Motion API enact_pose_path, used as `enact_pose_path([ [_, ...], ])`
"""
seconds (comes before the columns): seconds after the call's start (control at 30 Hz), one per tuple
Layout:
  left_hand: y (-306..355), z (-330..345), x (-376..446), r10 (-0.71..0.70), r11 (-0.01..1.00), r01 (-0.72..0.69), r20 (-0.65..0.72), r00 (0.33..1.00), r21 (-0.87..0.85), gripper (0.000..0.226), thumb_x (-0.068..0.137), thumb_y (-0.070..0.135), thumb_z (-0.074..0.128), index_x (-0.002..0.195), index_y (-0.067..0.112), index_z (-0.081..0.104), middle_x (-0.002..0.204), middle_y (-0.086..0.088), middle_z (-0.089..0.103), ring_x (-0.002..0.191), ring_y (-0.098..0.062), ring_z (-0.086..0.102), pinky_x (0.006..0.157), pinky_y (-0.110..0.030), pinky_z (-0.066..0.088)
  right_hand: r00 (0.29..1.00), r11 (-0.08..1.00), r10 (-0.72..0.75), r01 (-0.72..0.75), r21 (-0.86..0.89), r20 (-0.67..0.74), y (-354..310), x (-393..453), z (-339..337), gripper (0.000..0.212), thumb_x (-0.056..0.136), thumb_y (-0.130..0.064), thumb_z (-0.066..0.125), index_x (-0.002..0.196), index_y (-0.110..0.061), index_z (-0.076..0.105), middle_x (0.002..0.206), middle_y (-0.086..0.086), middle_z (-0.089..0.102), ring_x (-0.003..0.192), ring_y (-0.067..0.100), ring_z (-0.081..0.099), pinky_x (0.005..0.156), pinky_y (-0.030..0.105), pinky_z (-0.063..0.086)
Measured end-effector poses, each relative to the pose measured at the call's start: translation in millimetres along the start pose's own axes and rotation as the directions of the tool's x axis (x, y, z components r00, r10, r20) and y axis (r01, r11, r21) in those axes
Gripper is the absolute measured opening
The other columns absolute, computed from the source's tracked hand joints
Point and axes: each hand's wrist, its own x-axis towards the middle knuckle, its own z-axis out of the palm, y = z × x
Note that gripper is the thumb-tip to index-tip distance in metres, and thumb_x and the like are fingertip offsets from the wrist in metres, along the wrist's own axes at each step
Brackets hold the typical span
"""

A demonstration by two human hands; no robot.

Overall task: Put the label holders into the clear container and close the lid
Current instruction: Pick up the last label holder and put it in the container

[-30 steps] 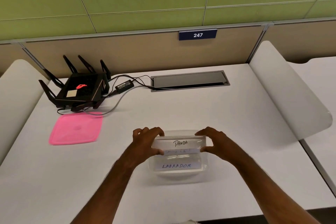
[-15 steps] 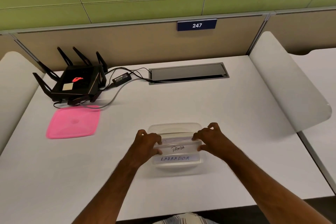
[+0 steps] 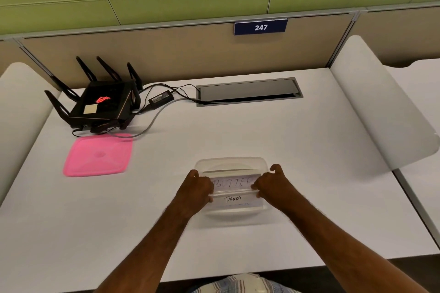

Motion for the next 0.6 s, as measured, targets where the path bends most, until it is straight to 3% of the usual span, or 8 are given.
enact_pose_path([
  [0.13,-2.4,2.8,5.3,-0.071,0.997,0.070,0.028,0.997,0.041,0.047,0.086,0.007,0.064,0.130,-0.002,0.052,0.100,-0.003,0.058,0.075,-0.014,0.061,0.052,-0.007,0.045,1.000,1.000,0.002,-0.002,-0.002,0.012,-4.4,2.0,2.4,0.030,0.098,-0.024,0.060,0.127,-0.028,0.066,0.120,-0.009,0.074,0.113,0.017,0.065,0.111,0.041,0.007],
  [0.2,-4.3,1.3,5.8,0.016,0.991,-0.022,0.042,0.999,0.135,0.036,0.089,0.011,0.065,0.123,0.000,0.061,0.104,-0.001,0.060,0.088,-0.006,0.057,0.065,-0.005,0.042,1.000,1.000,0.005,-0.005,-0.019,0.010,-5.7,3.4,2.2,0.028,0.097,-0.027,0.061,0.124,-0.027,0.067,0.119,-0.007,0.074,0.112,0.018,0.064,0.109,0.042,0.008],
  [0.3,-2.2,-2.2,6.3,0.061,0.967,-0.084,0.101,0.993,0.241,0.024,0.088,0.026,0.072,0.108,0.013,0.071,0.110,-0.003,0.071,0.112,-0.026,0.052,0.097,-0.026,0.040,1.000,0.999,0.012,-0.012,-0.034,-0.001,-6.1,3.6,2.5,0.025,0.095,-0.030,0.064,0.119,-0.026,0.068,0.115,-0.005,0.073,0.111,0.019,0.063,0.106,0.040,0.008],
  [0.37,-1.7,-0.7,7.9,0.028,0.964,-0.048,0.080,0.996,0.261,0.027,0.086,0.028,0.074,0.109,0.014,0.071,0.110,-0.006,0.070,0.113,-0.030,0.050,0.094,-0.031,0.041,1.000,0.999,0.018,-0.018,-0.026,-0.001,-7.5,2.4,0.1,0.026,0.094,-0.031,0.066,0.119,-0.026,0.068,0.115,-0.003,0.073,0.114,0.020,0.062,0.109,0.043,0.008],
  [0.5,-0.1,-1.7,8.2,0.094,0.943,-0.105,0.049,0.994,0.317,0.020,0.088,0.026,0.071,0.104,0.014,0.071,0.106,-0.007,0.070,0.106,-0.032,0.056,0.090,-0.032,0.032,1.000,1.000,0.012,-0.012,-0.003,-0.016,-10.6,-3.6,-8.1,0.034,0.093,-0.025,0.068,0.126,-0.023,0.064,0.125,-0.002,0.068,0.121,0.023,0.057,0.116,0.051,0.012],
  [0.6,0.0,-5.7,6.4,0.119,0.937,-0.123,0.033,0.992,0.326,0.016,0.089,0.026,0.069,0.100,0.013,0.070,0.103,-0.005,0.071,0.103,-0.029,0.058,0.093,-0.036,0.030,0.994,0.999,-0.019,0.022,0.025,-0.110,-18.3,-11.9,-23.1,0.043,0.068,-0.016,0.091,0.109,-0.019,0.074,0.104,-0.002,0.076,0.100,0.026,0.069,0.105,0.058,0.037],
])
